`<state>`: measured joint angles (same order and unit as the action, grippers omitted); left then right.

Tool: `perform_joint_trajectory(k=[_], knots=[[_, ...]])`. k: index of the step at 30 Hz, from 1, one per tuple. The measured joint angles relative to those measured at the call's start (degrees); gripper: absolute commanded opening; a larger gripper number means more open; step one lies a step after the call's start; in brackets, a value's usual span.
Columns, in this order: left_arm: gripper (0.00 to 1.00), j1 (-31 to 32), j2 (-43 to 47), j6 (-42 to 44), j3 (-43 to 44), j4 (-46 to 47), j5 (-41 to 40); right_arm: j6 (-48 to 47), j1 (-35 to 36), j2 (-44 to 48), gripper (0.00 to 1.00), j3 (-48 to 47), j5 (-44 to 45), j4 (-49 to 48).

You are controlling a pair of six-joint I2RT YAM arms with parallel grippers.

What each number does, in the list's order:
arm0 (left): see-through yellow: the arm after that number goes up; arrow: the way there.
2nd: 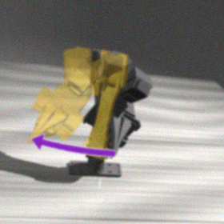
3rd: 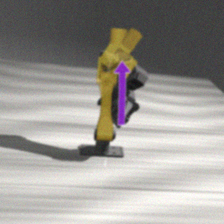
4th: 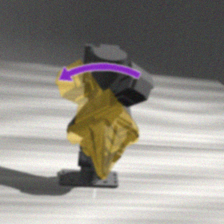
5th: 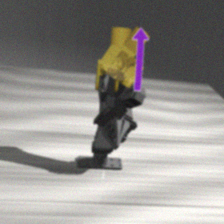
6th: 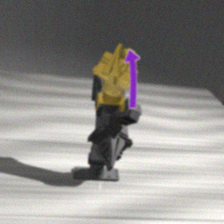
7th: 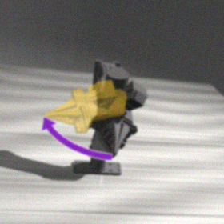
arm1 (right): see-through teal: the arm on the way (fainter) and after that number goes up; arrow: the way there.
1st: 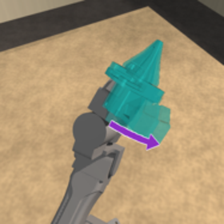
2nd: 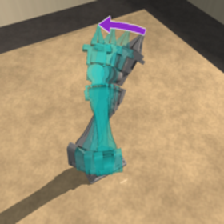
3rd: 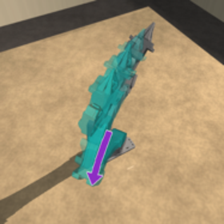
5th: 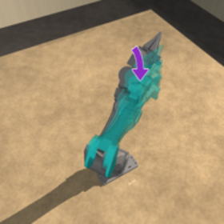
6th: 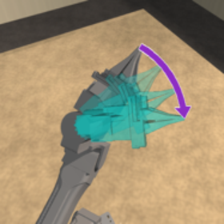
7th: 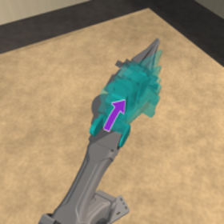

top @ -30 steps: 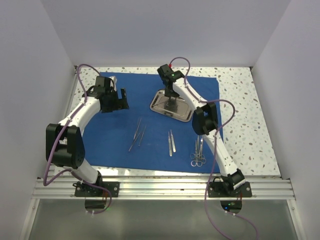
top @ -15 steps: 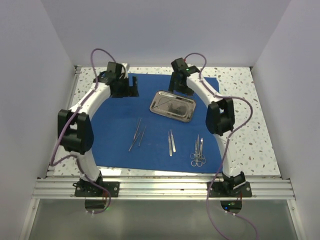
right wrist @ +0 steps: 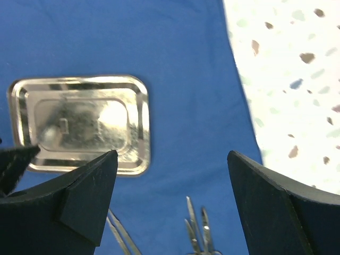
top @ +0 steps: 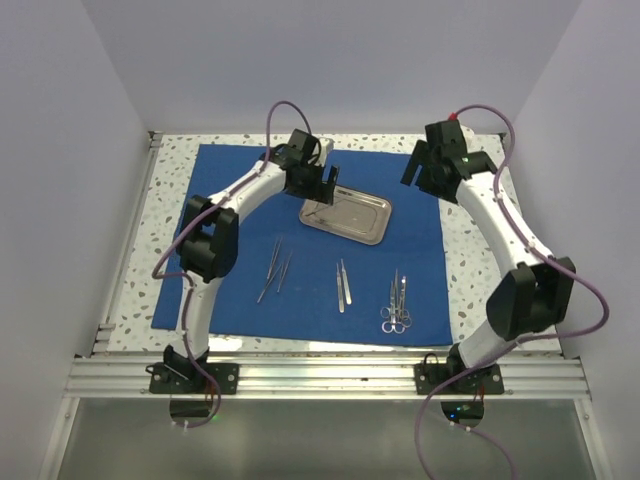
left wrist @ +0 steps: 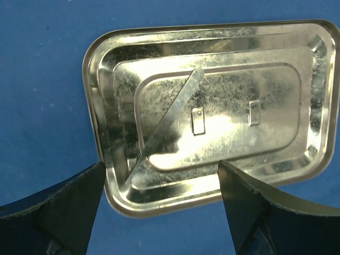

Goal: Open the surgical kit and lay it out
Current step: Pick up the medical item from the container.

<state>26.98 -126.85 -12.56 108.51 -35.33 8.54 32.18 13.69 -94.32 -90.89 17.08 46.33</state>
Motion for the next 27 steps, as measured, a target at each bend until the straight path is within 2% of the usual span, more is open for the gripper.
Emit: perform_joint_trajectory(k=[5, 7, 11, 16, 23, 27], knots=[[0.84, 0.9, -4.8, 0.2, 3.7, 0.1, -0.9, -0.8, -1.4, 8.0, 0.89, 7.8, 0.0, 1.0], [0.81, 0.9, -6.1, 0.2, 4.5, 0.1, -1.2, -0.9, -1.7, 9.8, 0.89, 9.2, 0.2, 1.7], [0.67, 0.9, -7.6, 0.2, 4.6, 0.3, -1.4, -1.4, -1.8, 12.8, 0.89, 10.9, 0.6, 3.6], [0.63, 1.5, -7.9, 0.3, 4.0, 0.8, -1.7, -1.6, -2.2, 15.6, 0.89, 12.2, 1.5, 4.7], [0.55, 2.7, -5.6, 1.4, -1.1, 2.9, -4.0, -1.1, -2.5, 18.1, 0.89, 15.5, 1.5, 5.7], [0.54, 2.8, -2.5, 1.7, -6.1, 3.4, -5.1, -0.7, -2.5, 18.8, 0.89, 17.3, 1.5, 6.0]])
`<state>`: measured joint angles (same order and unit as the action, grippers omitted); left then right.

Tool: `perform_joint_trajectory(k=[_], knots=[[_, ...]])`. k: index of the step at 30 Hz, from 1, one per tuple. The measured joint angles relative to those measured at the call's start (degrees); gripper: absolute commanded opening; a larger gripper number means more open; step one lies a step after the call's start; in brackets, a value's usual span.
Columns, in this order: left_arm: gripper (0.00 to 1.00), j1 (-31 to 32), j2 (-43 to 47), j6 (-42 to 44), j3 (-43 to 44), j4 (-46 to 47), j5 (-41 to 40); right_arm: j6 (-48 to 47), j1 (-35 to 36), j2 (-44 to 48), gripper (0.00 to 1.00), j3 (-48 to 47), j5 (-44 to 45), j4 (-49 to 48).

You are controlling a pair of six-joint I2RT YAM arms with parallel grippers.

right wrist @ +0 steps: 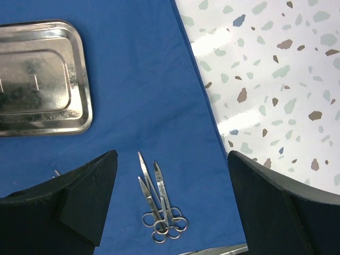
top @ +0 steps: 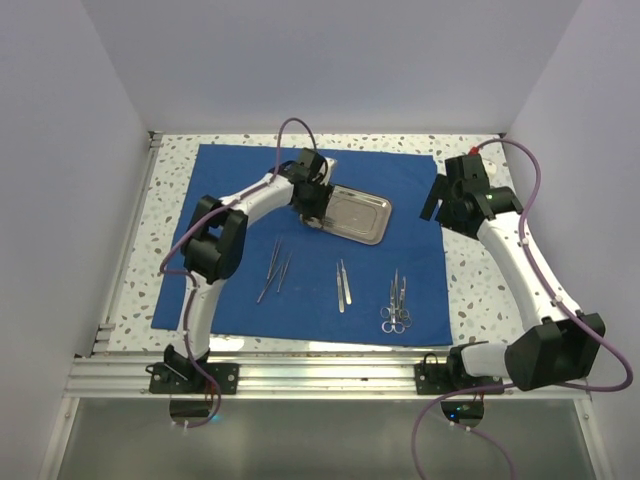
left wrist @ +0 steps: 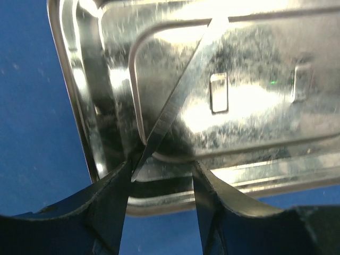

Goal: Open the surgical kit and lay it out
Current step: Pick up the medical item from the container.

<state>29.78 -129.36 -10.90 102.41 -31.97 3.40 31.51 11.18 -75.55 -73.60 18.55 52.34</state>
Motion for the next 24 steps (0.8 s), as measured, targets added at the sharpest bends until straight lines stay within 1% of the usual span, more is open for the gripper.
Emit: perform_joint_trajectory(k=[5, 9, 11, 13, 14, 15, 16, 18, 19, 22, 24], knots=[[0.54, 0.4, 3.7, -0.1, -6.2, 2.0, 0.4, 0.6, 0.0, 0.8, 0.89, 1.3, 0.0, 0.4], [0.53, 0.6, 4.0, -0.1, -6.9, 2.9, 0.2, 1.0, 0.0, 1.0, 0.89, 1.6, 0.0, 0.5], [0.49, 0.6, 3.9, -0.1, -6.8, 2.8, 0.2, 1.1, 0.0, 1.0, 0.89, 1.6, 0.0, 0.5], [0.45, 0.6, 3.4, -0.1, -6.0, 2.5, -0.3, 1.0, 0.0, 1.0, 0.89, 1.6, 0.0, 0.5], [0.42, 0.6, 3.0, -0.2, -5.4, 2.3, -0.6, 1.0, 0.0, 1.0, 0.89, 1.6, 0.0, 0.5], [0.40, 0.6, 2.4, -0.2, -4.3, 1.7, -1.0, 1.0, 0.0, 1.0, 0.89, 1.6, 0.0, 0.5], [0.35, 0.6, 1.6, -0.3, -3.1, 1.3, -1.4, 1.0, 0.0, 1.0, 0.89, 1.6, 0.0, 0.5], [0.31, 0.6, -0.2, -0.3, -0.2, 0.1, -2.4, 1.0, 0.0, 1.0, 0.89, 1.6, 0.0, 0.5], [0.28, 0.6, -1.1, -0.3, 1.4, -0.3, -2.8, 1.0, 0.0, 1.0, 0.89, 1.6, 0.0, 0.5], [0.26, 0.6, -3.1, -0.4, 4.7, -1.2, -4.0, 1.0, 0.0, 1.0, 0.89, 1.6, 0.0, 0.5], [0.24, 0.6, -3.3, -0.5, 4.8, -1.5, -4.6, 1.0, -0.2, 1.0, 0.89, 1.6, 0.0, 0.5]])
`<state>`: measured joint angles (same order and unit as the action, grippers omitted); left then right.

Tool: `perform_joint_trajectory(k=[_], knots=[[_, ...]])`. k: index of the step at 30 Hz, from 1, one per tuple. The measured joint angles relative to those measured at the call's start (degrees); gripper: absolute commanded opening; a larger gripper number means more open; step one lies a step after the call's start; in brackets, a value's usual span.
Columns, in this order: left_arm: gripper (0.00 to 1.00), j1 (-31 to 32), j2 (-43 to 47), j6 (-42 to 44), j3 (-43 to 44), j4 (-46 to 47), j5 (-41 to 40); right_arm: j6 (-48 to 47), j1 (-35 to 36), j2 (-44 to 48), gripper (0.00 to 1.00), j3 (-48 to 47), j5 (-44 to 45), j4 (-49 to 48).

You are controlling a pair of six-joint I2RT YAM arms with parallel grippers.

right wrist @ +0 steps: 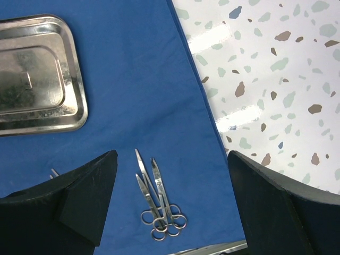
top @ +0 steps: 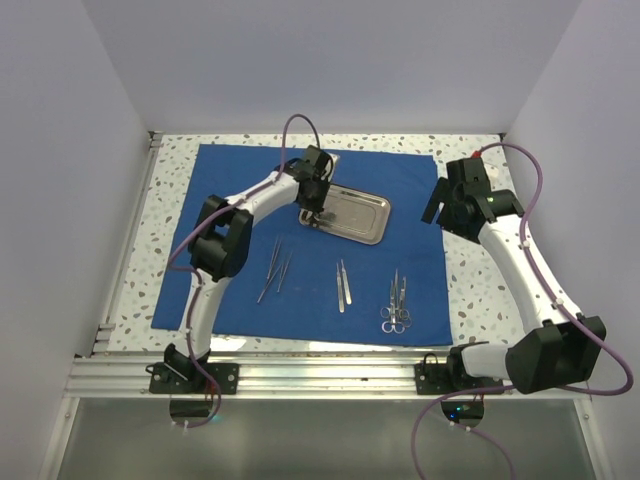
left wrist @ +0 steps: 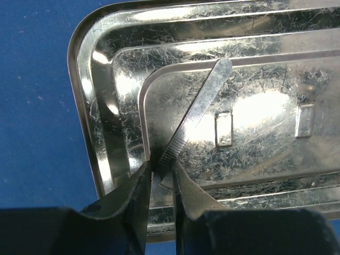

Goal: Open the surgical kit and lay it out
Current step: Pick up the medical item from the container.

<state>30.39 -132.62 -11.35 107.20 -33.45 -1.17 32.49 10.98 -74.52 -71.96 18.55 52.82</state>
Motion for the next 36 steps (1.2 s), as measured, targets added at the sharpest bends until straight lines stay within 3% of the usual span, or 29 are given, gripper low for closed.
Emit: perform_joint_trajectory(k=[14, 18, 20, 36], knots=[[0.20, 0.4, 5.0, 0.8, -8.2, -0.2, -0.6, -0.1, -1.4, -0.1, 0.89, 0.1, 0.0, -0.1], [0.13, 0.5, 4.7, 1.4, -7.6, -0.7, -0.8, 0.0, -1.4, -0.1, 0.89, 0.1, -0.1, -0.1], [0.00, 0.5, 4.2, 1.5, -7.0, -1.0, -1.0, 0.0, -1.4, -0.1, 0.89, 0.1, -0.1, -0.1], [0.00, 1.0, 3.2, 0.8, -4.4, -1.7, -2.1, 0.0, -1.7, 0.9, 0.89, -0.2, 0.0, 0.6]])
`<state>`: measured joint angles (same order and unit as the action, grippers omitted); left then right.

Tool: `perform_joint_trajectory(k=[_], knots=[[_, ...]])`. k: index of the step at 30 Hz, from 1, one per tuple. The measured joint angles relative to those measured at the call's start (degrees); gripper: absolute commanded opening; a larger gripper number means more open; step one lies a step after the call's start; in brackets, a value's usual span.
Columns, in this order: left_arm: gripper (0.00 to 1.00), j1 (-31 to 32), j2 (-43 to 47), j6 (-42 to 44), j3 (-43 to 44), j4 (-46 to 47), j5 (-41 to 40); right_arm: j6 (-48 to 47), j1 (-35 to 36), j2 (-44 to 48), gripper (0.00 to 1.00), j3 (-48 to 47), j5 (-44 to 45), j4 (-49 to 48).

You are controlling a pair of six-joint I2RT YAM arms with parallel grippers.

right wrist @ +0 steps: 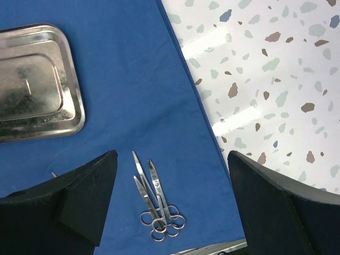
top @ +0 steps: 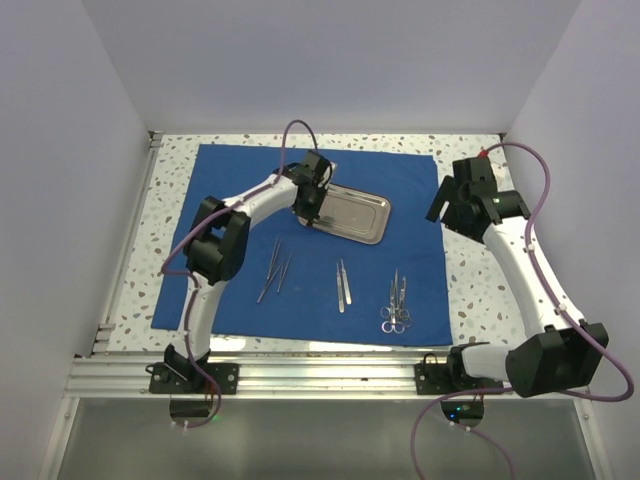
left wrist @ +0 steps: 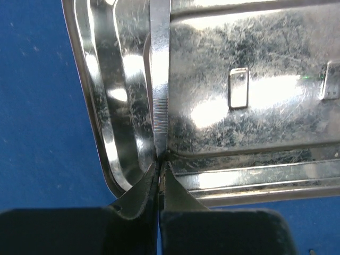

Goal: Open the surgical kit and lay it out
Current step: Pick up the medical item from the container, then place the medical item in the surgical kit.

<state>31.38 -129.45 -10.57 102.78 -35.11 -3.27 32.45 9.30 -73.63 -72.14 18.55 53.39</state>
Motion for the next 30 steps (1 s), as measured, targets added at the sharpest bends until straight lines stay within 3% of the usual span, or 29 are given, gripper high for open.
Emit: perform_joint_trajectory(k=[7, 9, 17, 22, 30], knots=[[0.00, 0.3, 3.1, -4.7, -1.8, -4.4, 1.1, -0.9, 0.0, 0.3, 0.90, -5.0, 0.5, 2.0], [0.00, 0.7, 4.2, -6.4, -2.0, -5.9, 0.9, -1.0, 0.0, 0.5, 0.98, -6.5, 0.4, 2.5], [0.00, 5.0, 11.7, -14.8, -4.6, -9.6, -2.5, 1.9, 0.2, 5.2, 0.98, -6.6, -0.5, 6.1], [0.00, 12.1, 18.6, -23.9, -8.9, -11.4, -7.5, 5.0, 1.4, 12.9, 0.98, -3.4, -2.0, 9.4], [0.00, 29.7, 23.6, -43.3, -16.9, -13.3, -14.1, 7.0, 2.8, 23.7, 0.98, -1.4, -4.8, 18.8]])
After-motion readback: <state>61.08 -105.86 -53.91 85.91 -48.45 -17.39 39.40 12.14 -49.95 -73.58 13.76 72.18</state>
